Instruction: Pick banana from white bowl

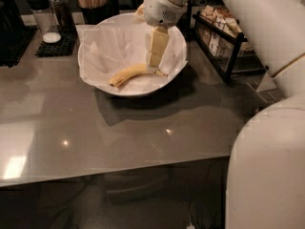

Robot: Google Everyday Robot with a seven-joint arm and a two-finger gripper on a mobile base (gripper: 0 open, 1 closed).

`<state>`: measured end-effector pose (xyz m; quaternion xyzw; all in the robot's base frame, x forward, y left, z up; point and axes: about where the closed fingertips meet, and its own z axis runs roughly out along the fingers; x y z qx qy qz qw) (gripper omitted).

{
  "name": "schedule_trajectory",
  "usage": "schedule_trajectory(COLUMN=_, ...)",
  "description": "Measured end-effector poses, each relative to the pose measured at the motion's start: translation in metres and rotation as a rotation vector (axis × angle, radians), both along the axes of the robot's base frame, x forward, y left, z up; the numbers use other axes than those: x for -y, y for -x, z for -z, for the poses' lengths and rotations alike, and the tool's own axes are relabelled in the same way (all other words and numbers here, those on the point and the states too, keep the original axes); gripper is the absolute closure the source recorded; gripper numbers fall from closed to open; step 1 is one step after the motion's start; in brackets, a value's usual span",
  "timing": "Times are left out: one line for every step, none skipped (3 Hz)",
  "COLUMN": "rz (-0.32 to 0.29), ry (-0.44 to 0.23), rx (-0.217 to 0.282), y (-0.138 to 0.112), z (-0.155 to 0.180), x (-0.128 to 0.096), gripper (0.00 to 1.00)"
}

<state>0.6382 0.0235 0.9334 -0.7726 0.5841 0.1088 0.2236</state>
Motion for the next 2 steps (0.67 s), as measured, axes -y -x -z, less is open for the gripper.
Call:
schedule_trajectory(rz=0.005, ry=-0.035, rx=-0.044, y=-0.0182, z=0.0275, x=0.0011, gripper=0.0)
schedule_trajectory(rz=0.005, ry=-0.038, rx=-0.047, y=-0.0206, z=0.0314, x=-0.0006, gripper=0.18)
